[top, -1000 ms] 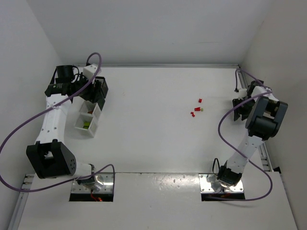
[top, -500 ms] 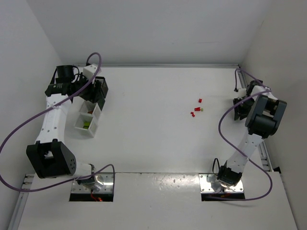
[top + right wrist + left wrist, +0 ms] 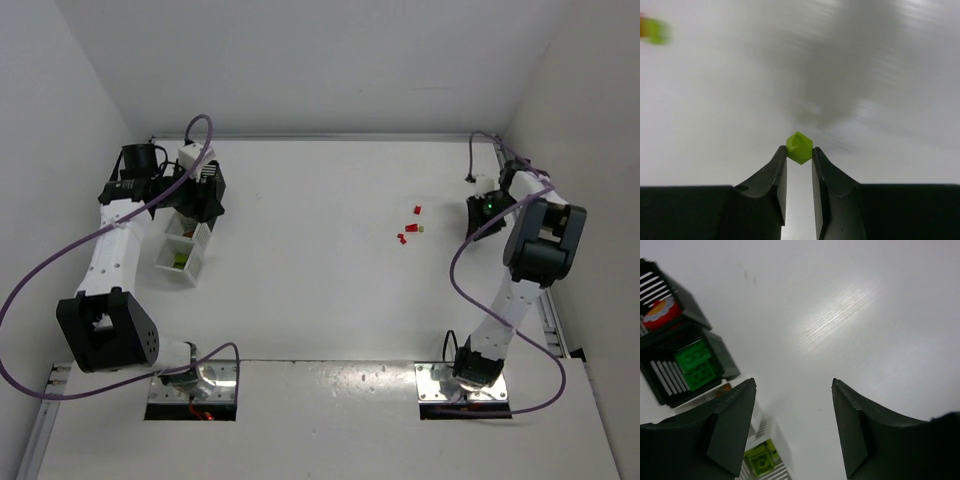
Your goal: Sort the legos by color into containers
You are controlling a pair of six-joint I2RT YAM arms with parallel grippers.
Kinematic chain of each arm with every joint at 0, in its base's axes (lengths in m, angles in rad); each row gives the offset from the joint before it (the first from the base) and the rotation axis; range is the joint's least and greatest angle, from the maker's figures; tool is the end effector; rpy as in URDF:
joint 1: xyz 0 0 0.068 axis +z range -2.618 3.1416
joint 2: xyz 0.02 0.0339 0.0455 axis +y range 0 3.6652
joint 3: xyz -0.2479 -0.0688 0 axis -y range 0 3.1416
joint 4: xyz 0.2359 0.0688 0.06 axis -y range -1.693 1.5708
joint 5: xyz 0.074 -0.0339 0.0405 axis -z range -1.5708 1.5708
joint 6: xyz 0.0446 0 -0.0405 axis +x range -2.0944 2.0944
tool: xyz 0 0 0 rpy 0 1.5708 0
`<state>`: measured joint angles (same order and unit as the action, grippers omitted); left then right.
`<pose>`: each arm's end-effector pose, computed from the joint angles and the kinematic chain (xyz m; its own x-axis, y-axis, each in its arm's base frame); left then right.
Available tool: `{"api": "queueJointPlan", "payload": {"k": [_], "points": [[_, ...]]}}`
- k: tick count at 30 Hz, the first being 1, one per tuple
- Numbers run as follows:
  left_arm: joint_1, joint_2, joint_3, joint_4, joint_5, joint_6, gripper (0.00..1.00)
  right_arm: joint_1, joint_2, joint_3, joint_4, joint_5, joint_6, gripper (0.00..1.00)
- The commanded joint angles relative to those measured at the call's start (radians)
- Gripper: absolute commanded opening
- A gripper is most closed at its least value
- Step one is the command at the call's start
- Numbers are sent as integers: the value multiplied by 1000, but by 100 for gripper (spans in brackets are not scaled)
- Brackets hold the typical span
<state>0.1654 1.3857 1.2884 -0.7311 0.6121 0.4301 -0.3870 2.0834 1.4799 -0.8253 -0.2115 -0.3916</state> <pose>0.2900 0.0224 0.3125 -0.5570 0.2530 -0.7910 0.5288 0.8425 -0.1029 0.3615 -0.1372 0.1286 -0.9777 -0.0045 -0.2101 -0.0342 0.9898 0.1381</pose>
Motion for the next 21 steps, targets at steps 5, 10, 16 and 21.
{"api": "queueJointPlan", "payload": {"k": [5,10,16,21], "points": [[0,-47,-43,33,337,35,69,258,-206,42,-107,-507,32,2],[-75,-47,-61,62,367,0,69,454,-235,97,-58,-687,170,0],[-223,-76,-121,212,357,-114,69,591,-226,141,15,-857,266,0],[-372,-76,-159,321,310,-149,69,645,-217,141,66,-977,336,0]]}}
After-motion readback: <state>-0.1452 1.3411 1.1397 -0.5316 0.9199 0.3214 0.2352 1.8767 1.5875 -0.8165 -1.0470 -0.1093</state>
